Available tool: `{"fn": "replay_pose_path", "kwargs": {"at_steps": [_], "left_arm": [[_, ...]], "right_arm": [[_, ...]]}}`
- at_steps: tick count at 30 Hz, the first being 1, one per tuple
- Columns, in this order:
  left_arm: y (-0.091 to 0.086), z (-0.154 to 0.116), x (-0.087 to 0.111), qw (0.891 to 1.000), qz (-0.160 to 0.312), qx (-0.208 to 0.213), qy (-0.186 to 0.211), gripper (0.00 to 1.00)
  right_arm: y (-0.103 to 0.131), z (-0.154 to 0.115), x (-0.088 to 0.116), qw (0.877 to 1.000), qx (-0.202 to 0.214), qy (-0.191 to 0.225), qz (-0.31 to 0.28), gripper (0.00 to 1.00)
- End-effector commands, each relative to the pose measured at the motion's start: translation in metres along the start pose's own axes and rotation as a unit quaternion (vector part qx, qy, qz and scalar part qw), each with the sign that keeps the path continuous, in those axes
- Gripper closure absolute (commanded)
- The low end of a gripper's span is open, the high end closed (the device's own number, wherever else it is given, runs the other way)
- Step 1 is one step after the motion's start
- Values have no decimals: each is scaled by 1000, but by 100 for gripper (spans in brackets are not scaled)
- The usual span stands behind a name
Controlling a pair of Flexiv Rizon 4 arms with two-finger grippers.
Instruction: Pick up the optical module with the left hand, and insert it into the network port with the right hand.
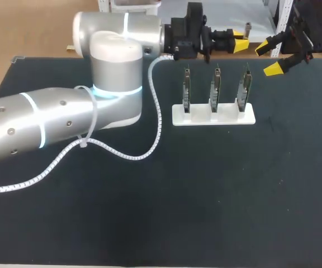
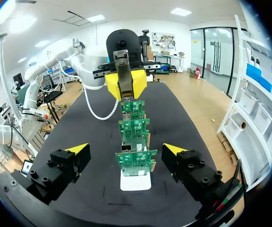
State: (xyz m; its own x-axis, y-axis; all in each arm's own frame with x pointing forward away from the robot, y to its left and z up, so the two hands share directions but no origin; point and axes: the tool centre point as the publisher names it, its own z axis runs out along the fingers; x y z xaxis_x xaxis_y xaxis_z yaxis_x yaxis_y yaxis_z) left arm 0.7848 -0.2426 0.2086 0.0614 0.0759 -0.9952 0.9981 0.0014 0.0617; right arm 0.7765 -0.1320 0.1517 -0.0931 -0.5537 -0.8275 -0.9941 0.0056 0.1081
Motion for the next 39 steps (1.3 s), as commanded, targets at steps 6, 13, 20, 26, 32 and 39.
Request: {"fn": "replay_pose_path", "kwargs": {"at_steps": [6,13,20,26,32,39], "left_arm": [[-9,13,3,1000,11,4,-9,100],[-9,19,9,1000,3,11,-10,100],[-11,26,12,1000,-3,18,-9,100],[-12,30,16,1000,-9,19,-10,100],[-14,28,19,1000,-11,11,-10,100],[-14,26,21,1000,-18,5,-6,100]], "right_arm": [[2,0,0,1000,2,0,0,0],[2,0,0,1000,2,0,0,0],[2,0,0,1000,2,0,0,0],[2,0,0,1000,2,0,0,0],[2,0,0,1000,2,0,0,0],[2,0,0,1000,2,0,0,0]]}}
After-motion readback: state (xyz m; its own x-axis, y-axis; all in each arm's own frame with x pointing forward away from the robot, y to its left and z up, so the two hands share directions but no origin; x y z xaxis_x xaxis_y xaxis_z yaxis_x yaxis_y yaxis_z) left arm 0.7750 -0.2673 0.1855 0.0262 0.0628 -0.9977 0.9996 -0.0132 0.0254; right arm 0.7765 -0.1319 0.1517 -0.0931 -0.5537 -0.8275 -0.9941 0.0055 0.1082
